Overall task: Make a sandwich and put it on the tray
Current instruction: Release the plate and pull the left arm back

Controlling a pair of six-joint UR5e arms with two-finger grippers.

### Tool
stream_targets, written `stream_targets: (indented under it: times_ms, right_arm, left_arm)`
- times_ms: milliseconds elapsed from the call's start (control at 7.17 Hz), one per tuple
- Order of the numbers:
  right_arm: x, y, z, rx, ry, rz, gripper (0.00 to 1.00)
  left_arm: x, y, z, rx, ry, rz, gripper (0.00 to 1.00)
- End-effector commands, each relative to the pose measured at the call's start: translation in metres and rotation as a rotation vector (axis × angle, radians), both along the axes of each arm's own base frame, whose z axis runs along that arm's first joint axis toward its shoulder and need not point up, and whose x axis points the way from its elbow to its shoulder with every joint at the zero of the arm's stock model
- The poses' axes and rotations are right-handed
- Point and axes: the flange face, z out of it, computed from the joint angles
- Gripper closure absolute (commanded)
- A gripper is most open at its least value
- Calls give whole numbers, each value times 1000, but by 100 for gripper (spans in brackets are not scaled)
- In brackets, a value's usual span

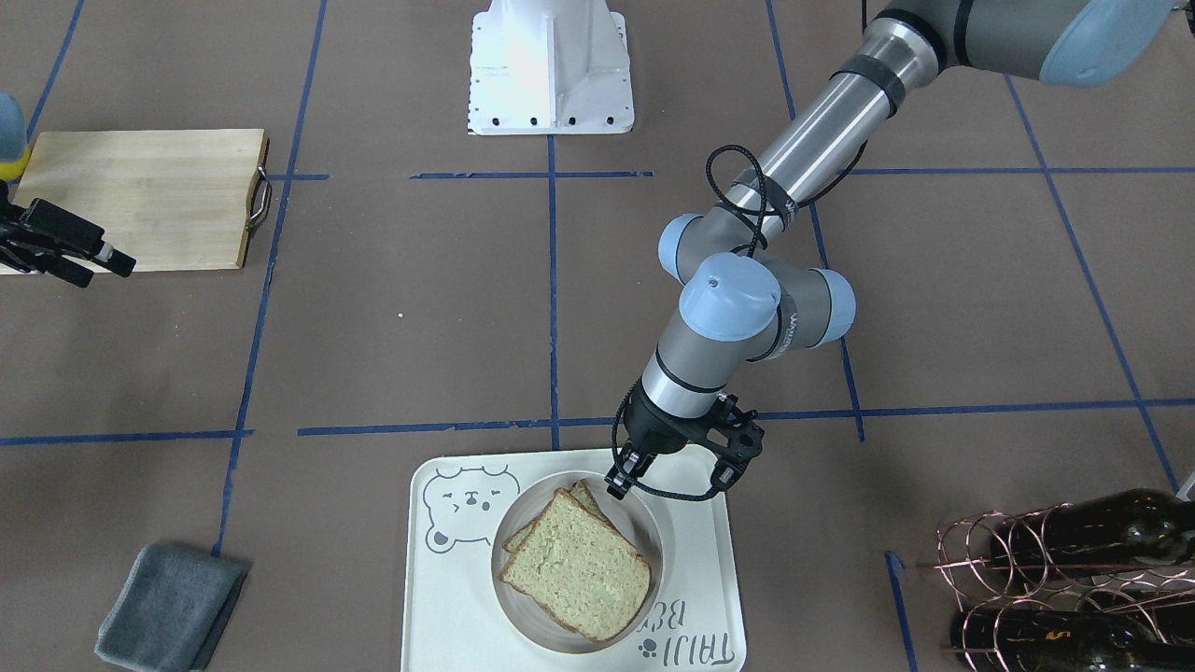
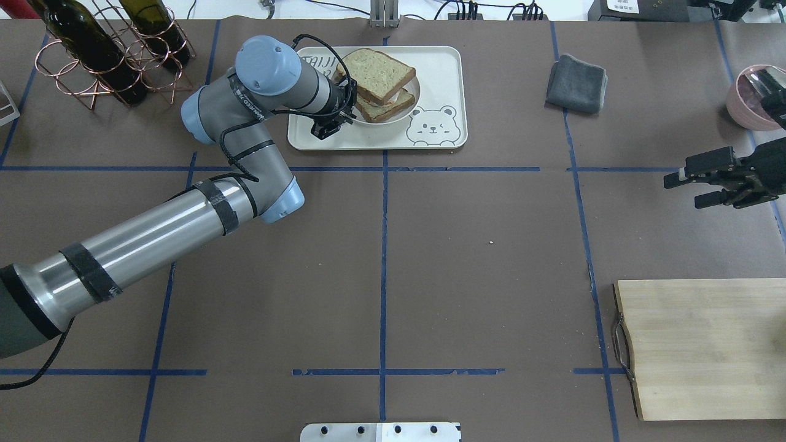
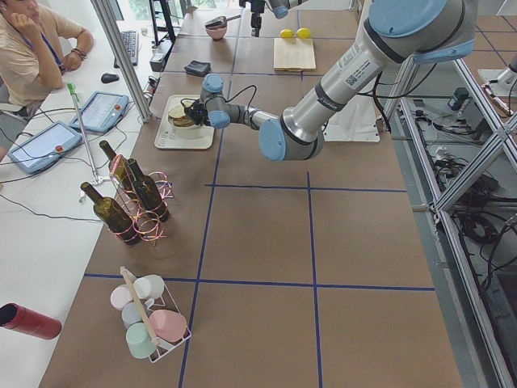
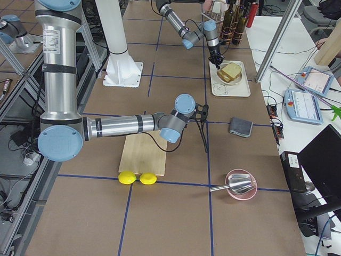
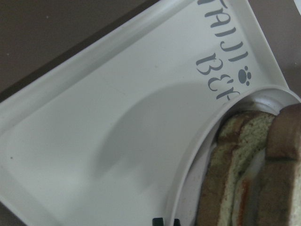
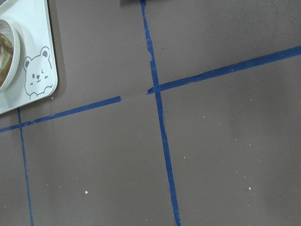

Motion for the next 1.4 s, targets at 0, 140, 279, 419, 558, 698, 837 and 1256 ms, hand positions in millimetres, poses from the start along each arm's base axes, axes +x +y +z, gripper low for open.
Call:
stream_targets:
  times_ms: [0, 140, 279, 419, 558, 698, 837, 1256]
  right_arm:
    - [2, 4, -4, 3, -5, 0, 0]
    - [3, 5, -9, 10, -10, -1, 0]
    - [3, 5, -9, 8, -9, -1, 0]
    - [19, -1, -8, -5, -6, 32, 0]
    - [46, -15, 16, -38, 30, 94, 0]
    - [64, -21, 24, 14, 57, 103, 0]
    - [73, -27, 35, 43, 108, 89, 0]
    - [139, -50, 77, 183, 359, -14, 0]
  left_arm:
    - [0, 0, 1, 23, -11, 10, 61]
    - [-2, 1, -1, 50, -16, 21, 60]
    - [-19, 9, 12, 100, -27, 36, 62]
    - [-55, 19, 17, 178, -22, 40, 62]
    - [-85, 42, 43, 255, -46, 68, 62]
    - [-116, 70, 82, 364, -96, 174, 62]
    - [-171, 74, 107, 462, -120, 264, 62]
    - [-353, 67, 197, 735, -359, 449, 62]
